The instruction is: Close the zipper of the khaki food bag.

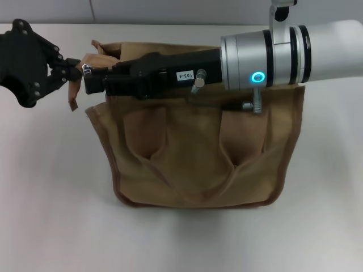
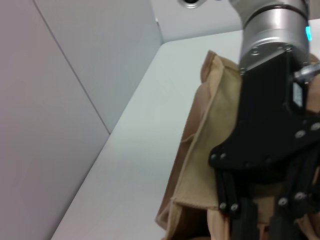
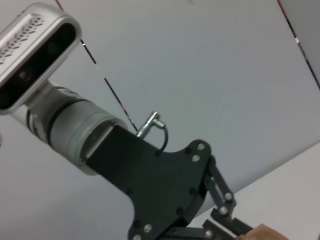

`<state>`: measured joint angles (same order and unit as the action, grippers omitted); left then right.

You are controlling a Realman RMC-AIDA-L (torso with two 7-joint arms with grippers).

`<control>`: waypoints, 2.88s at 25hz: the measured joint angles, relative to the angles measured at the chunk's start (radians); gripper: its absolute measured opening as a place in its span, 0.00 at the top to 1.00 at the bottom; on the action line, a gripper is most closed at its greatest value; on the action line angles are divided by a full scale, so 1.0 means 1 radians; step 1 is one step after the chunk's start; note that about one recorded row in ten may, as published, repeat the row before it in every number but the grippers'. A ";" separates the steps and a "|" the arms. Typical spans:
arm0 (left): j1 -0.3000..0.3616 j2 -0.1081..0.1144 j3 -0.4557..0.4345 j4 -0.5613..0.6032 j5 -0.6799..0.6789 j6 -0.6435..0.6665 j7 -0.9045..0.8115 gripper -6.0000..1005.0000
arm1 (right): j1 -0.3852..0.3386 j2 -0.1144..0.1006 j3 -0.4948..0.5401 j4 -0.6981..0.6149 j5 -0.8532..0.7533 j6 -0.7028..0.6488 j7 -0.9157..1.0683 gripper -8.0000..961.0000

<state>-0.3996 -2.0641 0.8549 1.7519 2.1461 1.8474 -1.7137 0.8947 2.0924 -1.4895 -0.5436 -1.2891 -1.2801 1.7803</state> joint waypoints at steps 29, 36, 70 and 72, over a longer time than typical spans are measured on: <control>0.004 -0.004 -0.003 0.034 0.000 0.001 -0.026 0.95 | 0.000 0.000 -0.043 -0.024 0.001 0.035 0.014 0.95; 0.015 -0.004 -0.001 0.034 -0.005 -0.003 -0.020 0.95 | -0.010 0.000 -0.039 -0.034 0.001 0.031 0.006 0.98; 0.022 -0.001 -0.053 -0.179 0.009 -0.080 0.000 0.96 | -0.298 -0.015 0.305 -0.168 -0.218 -0.234 -0.026 0.99; 0.021 0.000 -0.070 -0.208 0.006 -0.083 0.010 0.96 | -0.322 -0.016 0.367 -0.184 -0.260 -0.277 -0.028 0.99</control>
<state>-0.3789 -2.0645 0.7845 1.5442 2.1519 1.7649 -1.7038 0.5732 2.0768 -1.1221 -0.7273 -1.5487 -1.5570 1.7523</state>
